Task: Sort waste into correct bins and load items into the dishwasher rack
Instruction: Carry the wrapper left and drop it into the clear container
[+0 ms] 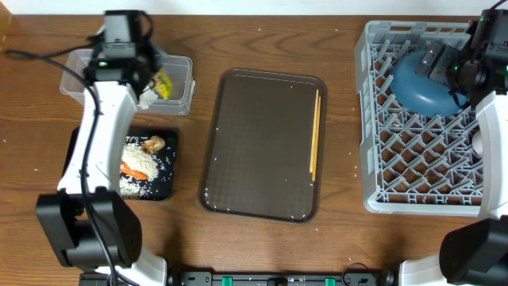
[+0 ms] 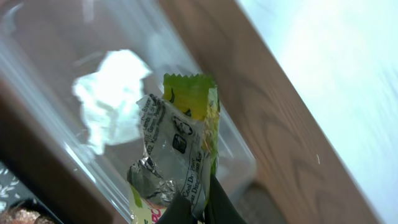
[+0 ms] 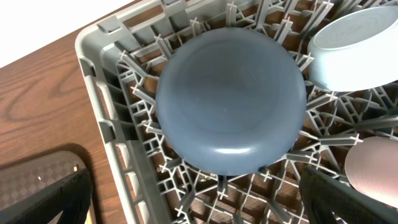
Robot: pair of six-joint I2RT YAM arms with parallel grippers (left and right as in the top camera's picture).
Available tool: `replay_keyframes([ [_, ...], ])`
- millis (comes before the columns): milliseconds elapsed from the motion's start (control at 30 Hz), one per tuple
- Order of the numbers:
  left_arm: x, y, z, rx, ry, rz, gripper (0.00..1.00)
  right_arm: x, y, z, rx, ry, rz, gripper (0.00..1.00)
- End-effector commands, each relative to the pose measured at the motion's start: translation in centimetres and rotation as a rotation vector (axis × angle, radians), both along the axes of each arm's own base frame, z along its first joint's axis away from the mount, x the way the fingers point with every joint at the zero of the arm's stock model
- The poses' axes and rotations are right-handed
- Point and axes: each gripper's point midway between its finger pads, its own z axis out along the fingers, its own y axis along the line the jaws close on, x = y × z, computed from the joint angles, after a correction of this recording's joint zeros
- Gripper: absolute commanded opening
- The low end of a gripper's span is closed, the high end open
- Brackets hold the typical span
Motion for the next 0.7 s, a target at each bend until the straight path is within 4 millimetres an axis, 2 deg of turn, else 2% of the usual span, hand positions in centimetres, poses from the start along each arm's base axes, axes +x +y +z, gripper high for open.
replay_keyframes([
  [0,0.0,3.0,-1.2,-0.109,-0.006,0.212,0.06,-0.2,-0.3,0.4,-0.002,-0.009,-0.02,0.99],
  [100,-0.1,4.8,-1.7,-0.145,-0.007,0.27,0.06,-0.2,-0.3,0.4,-0.002,-0.009,-0.02,0.99],
  [167,0.0,5.7,-1.8,-0.155,-0.018,0.301,0.1,-0.2,-0.3,0.4,-0.001,-0.009,-0.021,0.99],
  [200,0.0,6.1,-1.8,-0.154,-0.023,0.308,0.17,-0.2,-0.3,0.4,-0.002,-0.009,-0.02,0.99],
  [233,0.0,6.4,-1.8,-0.154,-0.027,0.314,0.31,-0.2,-0.3,0.4,-0.002,-0.009,-0.02,0.99],
  [267,0.0,6.6,-1.8,-0.154,-0.027,0.318,0.54,-0.2,-0.3,0.4,-0.002,-0.009,-0.02,0.99],
  [300,0.0,6.7,-1.8,-0.154,-0.028,0.32,0.72,-0.2,-0.3,0.4,-0.002,-0.009,-0.02,0.99],
  [333,0.0,6.7,-1.7,-0.154,-0.028,0.32,0.88,-0.2,-0.3,0.4,-0.002,-0.009,-0.02,0.99],
  [367,0.0,6.7,-1.7,-0.154,-0.028,0.319,0.96,-0.2,-0.3,0.4,-0.002,-0.009,-0.02,0.99],
  [400,0.0,6.6,-1.8,-0.153,-0.026,0.311,0.98,-0.2,-0.3,0.4,-0.002,-0.009,-0.02,0.99],
  [667,0.7,4.3,-1.1,-0.223,-0.042,0.175,0.98,-0.2,-0.3,0.4,-0.002,-0.009,-0.02,0.99],
])
